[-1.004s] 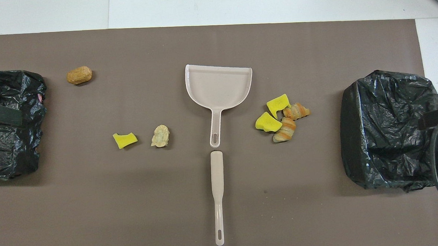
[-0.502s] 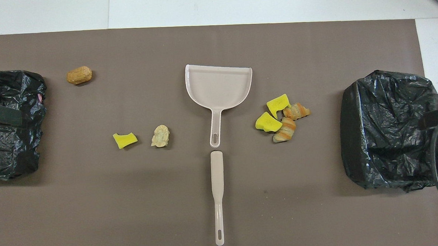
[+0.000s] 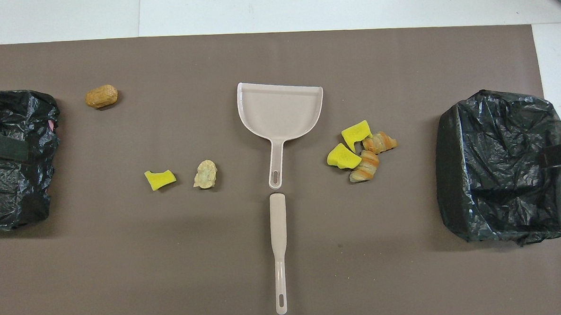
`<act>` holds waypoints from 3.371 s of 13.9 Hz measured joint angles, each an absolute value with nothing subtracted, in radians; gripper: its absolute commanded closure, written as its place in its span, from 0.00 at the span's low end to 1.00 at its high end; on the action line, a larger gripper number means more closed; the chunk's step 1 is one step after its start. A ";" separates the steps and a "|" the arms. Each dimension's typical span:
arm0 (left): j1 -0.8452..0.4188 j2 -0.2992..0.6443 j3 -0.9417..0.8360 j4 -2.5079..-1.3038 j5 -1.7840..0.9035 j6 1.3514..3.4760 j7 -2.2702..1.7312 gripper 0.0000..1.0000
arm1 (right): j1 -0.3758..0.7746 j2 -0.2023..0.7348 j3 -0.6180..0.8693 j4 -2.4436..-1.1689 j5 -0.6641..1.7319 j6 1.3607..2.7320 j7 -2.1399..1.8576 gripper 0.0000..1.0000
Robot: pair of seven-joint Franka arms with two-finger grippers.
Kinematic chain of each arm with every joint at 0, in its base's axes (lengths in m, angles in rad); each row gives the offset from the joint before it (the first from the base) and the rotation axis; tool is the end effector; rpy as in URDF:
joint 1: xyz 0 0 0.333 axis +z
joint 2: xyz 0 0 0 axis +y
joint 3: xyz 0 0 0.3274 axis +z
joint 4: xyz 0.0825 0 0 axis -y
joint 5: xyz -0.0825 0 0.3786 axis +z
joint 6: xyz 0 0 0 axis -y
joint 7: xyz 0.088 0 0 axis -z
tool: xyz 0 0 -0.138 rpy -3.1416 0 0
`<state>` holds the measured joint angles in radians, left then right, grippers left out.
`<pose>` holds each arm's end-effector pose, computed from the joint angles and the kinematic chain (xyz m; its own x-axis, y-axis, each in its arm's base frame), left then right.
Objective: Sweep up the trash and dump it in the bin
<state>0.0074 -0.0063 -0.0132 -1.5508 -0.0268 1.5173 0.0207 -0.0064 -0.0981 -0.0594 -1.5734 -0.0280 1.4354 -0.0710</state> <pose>0.5409 -0.0070 0.6130 0.9993 -0.0279 -0.0266 -0.0272 -0.9993 0.0273 0.5001 -0.0388 0.6437 0.9991 0.0020 -0.0415 0.0028 -0.9998 0.0192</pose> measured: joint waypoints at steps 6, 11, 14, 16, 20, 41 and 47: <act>0.005 -0.008 -0.023 -1.551 -0.027 1.516 0.021 0.00 | -0.008 -0.101 -0.061 -1.578 -0.028 1.435 -0.073 0.00; -0.077 -0.038 -0.039 -1.624 -0.034 1.580 0.009 0.00 | -0.012 -0.106 -0.045 -1.588 -0.027 1.473 -0.100 0.00; -0.171 -0.058 -0.043 -1.737 -0.035 1.667 -0.041 0.00 | -0.001 -0.104 -0.033 -1.610 -0.026 1.478 -0.099 0.00; -0.227 -0.072 -0.045 -1.827 -0.041 1.750 -0.058 0.00 | -0.001 -0.088 -0.033 -1.627 -0.024 1.503 -0.099 0.00; -0.309 -0.142 -0.045 -2.069 -0.072 1.983 -0.063 0.00 | 0.011 -0.022 -0.020 -1.671 -0.001 1.635 -0.093 0.00; -0.910 -0.056 -0.046 -2.419 -0.081 2.488 -0.561 0.52 | 0.444 0.411 0.002 -1.543 0.131 1.891 0.602 0.00; -0.910 -0.056 -0.043 -2.423 -0.082 2.435 -0.621 1.00 | 0.494 0.556 0.008 -1.410 0.131 1.889 0.635 0.00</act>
<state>-0.9103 -0.0559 -0.0432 -2.4226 -0.0816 2.4346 -0.6208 0.4938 0.5557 0.0079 -1.4095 0.1307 1.8891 0.6345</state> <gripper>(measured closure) 0.731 0.000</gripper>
